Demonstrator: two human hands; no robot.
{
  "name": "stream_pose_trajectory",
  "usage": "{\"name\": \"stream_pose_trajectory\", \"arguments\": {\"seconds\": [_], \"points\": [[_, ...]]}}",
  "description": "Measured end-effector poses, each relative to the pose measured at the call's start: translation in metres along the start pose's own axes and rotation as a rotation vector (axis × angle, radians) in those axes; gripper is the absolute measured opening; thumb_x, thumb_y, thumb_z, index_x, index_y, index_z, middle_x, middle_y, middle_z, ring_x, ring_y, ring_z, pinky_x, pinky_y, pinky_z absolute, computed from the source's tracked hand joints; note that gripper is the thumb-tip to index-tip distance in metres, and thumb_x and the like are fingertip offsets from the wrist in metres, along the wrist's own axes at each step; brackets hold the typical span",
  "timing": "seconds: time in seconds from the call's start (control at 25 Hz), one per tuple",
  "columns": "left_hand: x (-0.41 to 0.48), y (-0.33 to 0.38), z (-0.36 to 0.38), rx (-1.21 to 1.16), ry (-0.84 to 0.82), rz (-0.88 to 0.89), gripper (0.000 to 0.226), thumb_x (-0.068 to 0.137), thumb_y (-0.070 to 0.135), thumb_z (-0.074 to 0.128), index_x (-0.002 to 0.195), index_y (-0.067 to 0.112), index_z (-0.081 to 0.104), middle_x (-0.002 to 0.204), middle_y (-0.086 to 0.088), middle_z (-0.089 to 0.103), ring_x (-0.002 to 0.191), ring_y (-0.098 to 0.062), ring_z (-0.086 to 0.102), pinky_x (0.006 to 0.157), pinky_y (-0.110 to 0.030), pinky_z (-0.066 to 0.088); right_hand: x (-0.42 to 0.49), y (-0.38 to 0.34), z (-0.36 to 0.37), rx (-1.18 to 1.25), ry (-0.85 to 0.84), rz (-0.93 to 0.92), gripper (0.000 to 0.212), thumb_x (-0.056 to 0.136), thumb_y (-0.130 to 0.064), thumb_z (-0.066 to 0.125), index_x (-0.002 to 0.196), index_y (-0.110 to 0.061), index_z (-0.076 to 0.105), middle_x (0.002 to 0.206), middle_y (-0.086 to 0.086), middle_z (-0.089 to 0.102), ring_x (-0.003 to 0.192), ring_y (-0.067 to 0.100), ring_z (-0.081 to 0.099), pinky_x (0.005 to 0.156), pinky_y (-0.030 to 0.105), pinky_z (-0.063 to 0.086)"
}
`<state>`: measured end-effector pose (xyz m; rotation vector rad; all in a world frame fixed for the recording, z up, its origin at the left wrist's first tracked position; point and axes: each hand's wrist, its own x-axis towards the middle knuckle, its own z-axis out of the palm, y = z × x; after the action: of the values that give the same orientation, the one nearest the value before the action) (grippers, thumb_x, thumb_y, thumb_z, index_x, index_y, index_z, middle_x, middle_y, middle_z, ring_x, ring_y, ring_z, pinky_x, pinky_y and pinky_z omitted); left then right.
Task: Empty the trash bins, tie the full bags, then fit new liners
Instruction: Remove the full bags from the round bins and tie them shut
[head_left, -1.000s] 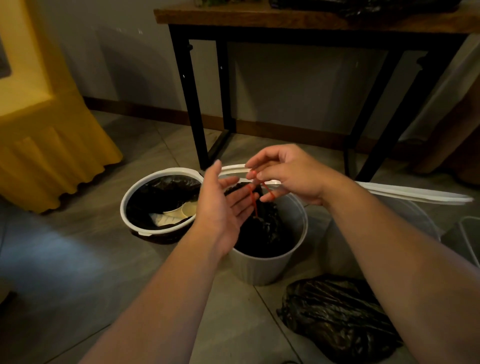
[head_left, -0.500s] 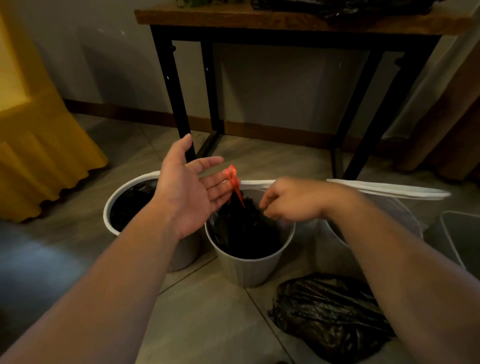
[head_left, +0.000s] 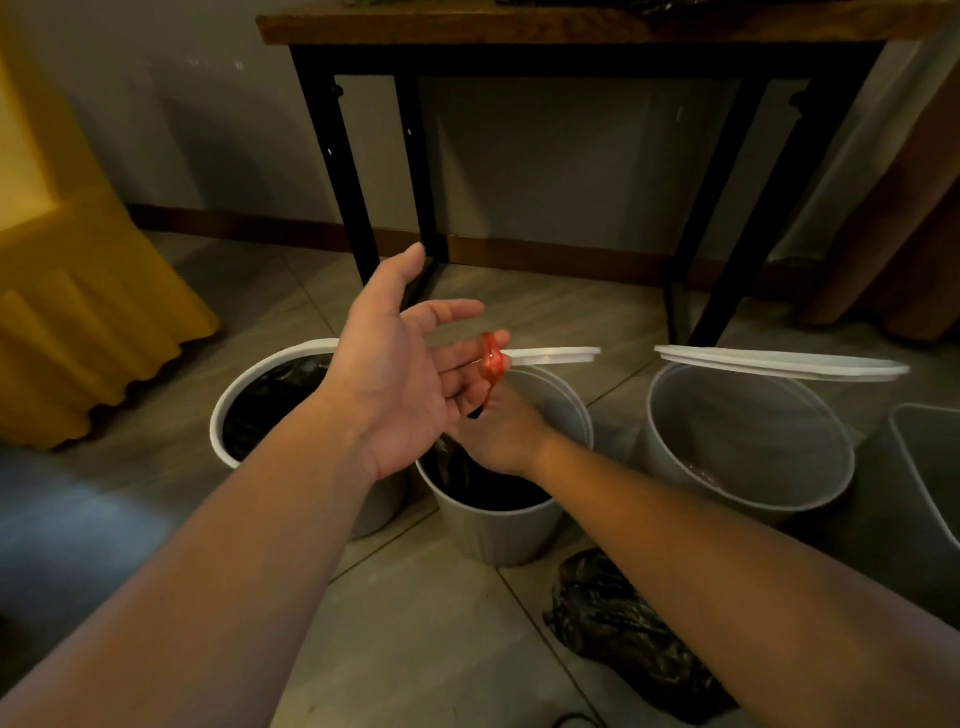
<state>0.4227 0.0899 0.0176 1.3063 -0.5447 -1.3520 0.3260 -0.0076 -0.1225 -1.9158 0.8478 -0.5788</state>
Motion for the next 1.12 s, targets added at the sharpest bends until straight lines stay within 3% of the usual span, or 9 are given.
{"name": "stream_pose_trajectory", "arguments": {"seconds": [0.12, 0.24, 0.32, 0.4, 0.48, 0.72, 0.84, 0.96, 1.12], "points": [[-0.003, 0.003, 0.006, 0.021, 0.058, 0.085, 0.064, 0.093, 0.071, 0.052, 0.127, 0.018, 0.069, 0.111, -0.011, 0.081, 0.116, -0.032, 0.074, 0.102, -0.046, 0.054, 0.008, 0.01, 0.012, -0.056, 0.132, 0.116, 0.026, 0.091, -0.056, 0.053, 0.084, -0.038, 0.07, 0.078, -0.016, 0.07, 0.079, -0.001, 0.064, 0.075, 0.029, 0.044], [-0.004, 0.009, 0.012, -0.005, 0.129, 0.186, 0.059, 0.094, 0.067, 0.054, 0.122, 0.018, 0.071, 0.106, -0.008, 0.082, 0.099, -0.025, 0.08, 0.094, -0.048, 0.057, 0.013, 0.029, 0.015, -0.132, 0.161, 0.173, 0.037, 0.099, -0.055, 0.053, 0.101, -0.026, 0.075, 0.097, -0.005, 0.075, 0.093, 0.016, 0.067, 0.083, 0.034, 0.05], [-0.005, 0.012, 0.014, -0.021, 0.158, 0.216, 0.058, 0.093, 0.067, 0.054, 0.118, 0.019, 0.074, 0.105, -0.006, 0.082, 0.097, -0.023, 0.08, 0.092, -0.047, 0.056, 0.013, 0.038, 0.016, -0.106, 0.178, 0.195, 0.035, 0.1, -0.053, 0.055, 0.101, -0.023, 0.072, 0.096, -0.002, 0.074, 0.096, 0.02, 0.069, 0.084, 0.033, 0.052], [-0.005, 0.012, 0.013, -0.047, 0.179, 0.217, 0.056, 0.092, 0.066, 0.055, 0.116, 0.019, 0.075, 0.104, -0.005, 0.082, 0.1, -0.024, 0.08, 0.095, -0.049, 0.055, 0.011, 0.045, 0.017, -0.069, 0.193, 0.221, 0.02, 0.1, -0.049, 0.058, 0.096, -0.029, 0.057, 0.089, -0.009, 0.068, 0.086, 0.012, 0.067, 0.073, 0.028, 0.048], [-0.006, 0.01, 0.012, -0.063, 0.195, 0.21, 0.054, 0.093, 0.064, 0.057, 0.117, 0.019, 0.075, 0.104, -0.004, 0.082, 0.102, -0.024, 0.079, 0.099, -0.05, 0.054, 0.008, 0.049, 0.017, -0.063, 0.223, 0.232, 0.021, 0.096, -0.043, 0.064, 0.093, -0.034, 0.045, 0.088, -0.008, 0.064, 0.081, 0.005, 0.063, 0.063, 0.023, 0.045], [-0.006, 0.017, 0.003, -0.116, 0.188, 0.241, 0.055, 0.094, 0.063, 0.057, 0.119, 0.017, 0.074, 0.105, -0.006, 0.082, 0.097, -0.023, 0.08, 0.099, -0.05, 0.054, 0.01, 0.05, 0.006, 0.111, 0.204, 0.266, 0.04, 0.082, -0.036, 0.082, 0.098, -0.039, 0.045, 0.094, -0.014, 0.07, 0.082, -0.009, 0.066, 0.063, 0.011, 0.047], [-0.007, 0.018, 0.002, -0.109, 0.168, 0.296, 0.055, 0.095, 0.06, 0.056, 0.12, 0.014, 0.073, 0.108, -0.007, 0.082, 0.098, -0.023, 0.08, 0.095, -0.048, 0.056, 0.009, 0.053, 0.011, 0.076, 0.138, 0.23, 0.031, 0.085, -0.029, 0.084, 0.105, -0.039, 0.061, 0.1, -0.016, 0.073, 0.09, -0.009, 0.066, 0.074, 0.01, 0.049], [-0.007, 0.016, 0.003, -0.086, 0.159, 0.339, 0.047, 0.099, 0.054, 0.054, 0.112, 0.012, 0.072, 0.108, -0.009, 0.081, 0.1, -0.025, 0.079, 0.095, -0.047, 0.057, 0.007, 0.058, 0.013, 0.034, 0.154, 0.245, 0.022, 0.088, -0.026, 0.082, 0.108, -0.025, 0.074, 0.102, -0.006, 0.078, 0.1, 0.011, 0.071, 0.094, 0.031, 0.056], [-0.006, 0.015, 0.001, -0.087, 0.16, 0.365, 0.036, 0.1, 0.047, 0.057, 0.103, 0.015, 0.071, 0.104, -0.009, 0.082, 0.098, -0.025, 0.08, 0.085, -0.043, 0.062, -0.001, 0.066, 0.01, 0.021, 0.121, 0.298, 0.019, 0.092, -0.024, 0.078, 0.111, -0.023, 0.077, 0.102, -0.006, 0.076, 0.108, 0.016, 0.07, 0.095, 0.031, 0.053]]}}
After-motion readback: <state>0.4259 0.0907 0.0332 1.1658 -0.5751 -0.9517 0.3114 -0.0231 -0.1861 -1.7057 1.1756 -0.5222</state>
